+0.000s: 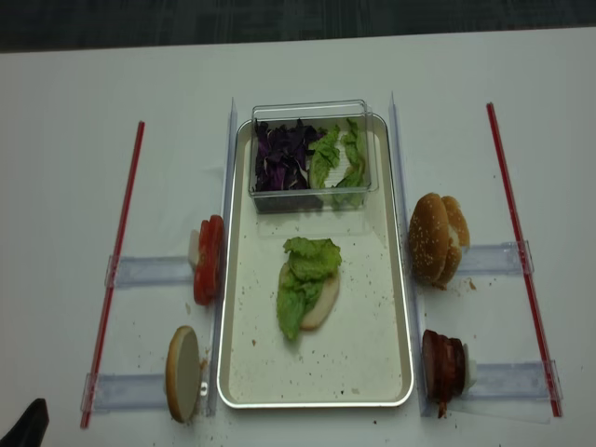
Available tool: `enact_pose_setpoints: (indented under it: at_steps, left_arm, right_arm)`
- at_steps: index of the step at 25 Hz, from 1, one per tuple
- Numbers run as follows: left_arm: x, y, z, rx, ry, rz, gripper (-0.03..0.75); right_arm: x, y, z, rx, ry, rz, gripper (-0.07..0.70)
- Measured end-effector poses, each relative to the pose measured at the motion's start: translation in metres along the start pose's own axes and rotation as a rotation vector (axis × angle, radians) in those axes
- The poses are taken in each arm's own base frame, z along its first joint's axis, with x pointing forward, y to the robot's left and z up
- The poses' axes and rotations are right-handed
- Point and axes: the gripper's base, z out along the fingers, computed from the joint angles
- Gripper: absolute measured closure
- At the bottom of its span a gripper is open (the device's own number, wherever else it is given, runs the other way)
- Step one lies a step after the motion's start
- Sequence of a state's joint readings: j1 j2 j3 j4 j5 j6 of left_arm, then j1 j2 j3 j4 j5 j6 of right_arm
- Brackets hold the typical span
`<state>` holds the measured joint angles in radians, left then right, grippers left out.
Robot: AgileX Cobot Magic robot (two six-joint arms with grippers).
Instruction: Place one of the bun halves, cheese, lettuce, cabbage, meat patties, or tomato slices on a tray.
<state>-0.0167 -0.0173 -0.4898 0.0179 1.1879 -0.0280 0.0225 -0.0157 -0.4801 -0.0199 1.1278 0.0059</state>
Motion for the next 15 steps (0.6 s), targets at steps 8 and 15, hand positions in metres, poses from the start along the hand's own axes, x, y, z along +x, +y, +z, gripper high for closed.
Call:
enact_pose_setpoints:
  at_steps: [8, 15]
  left_arm:
    - [0.0, 0.0, 0.0, 0.0, 0.0, 0.0, 0.223]
    - [0.0, 0.0, 0.0, 0.0, 0.0, 0.0, 0.223]
  right_arm:
    - [0.0, 0.0, 0.0, 0.0, 0.0, -0.006, 0.059]
    - [0.0, 0.0, 0.0, 0.0, 0.0, -0.006, 0.059]
